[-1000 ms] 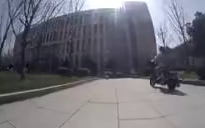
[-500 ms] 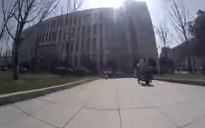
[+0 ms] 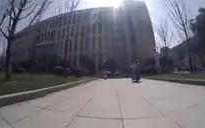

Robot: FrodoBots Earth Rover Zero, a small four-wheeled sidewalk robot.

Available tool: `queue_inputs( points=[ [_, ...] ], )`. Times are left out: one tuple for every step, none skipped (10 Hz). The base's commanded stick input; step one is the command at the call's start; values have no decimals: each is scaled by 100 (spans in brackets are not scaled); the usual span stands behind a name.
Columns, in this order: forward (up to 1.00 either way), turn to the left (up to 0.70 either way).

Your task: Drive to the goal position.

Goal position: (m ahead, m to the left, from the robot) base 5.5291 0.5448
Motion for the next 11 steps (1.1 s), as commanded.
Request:
queue_inputs(
  points=[
    [70, 0],
    [70, 0],
    [70, 0],
    [70, 0],
    [70, 0],
    [70, -3],
    [70, -7],
    [70, -6],
    [70, -2],
    [70, 0],
    [70, 0]
  ],
)
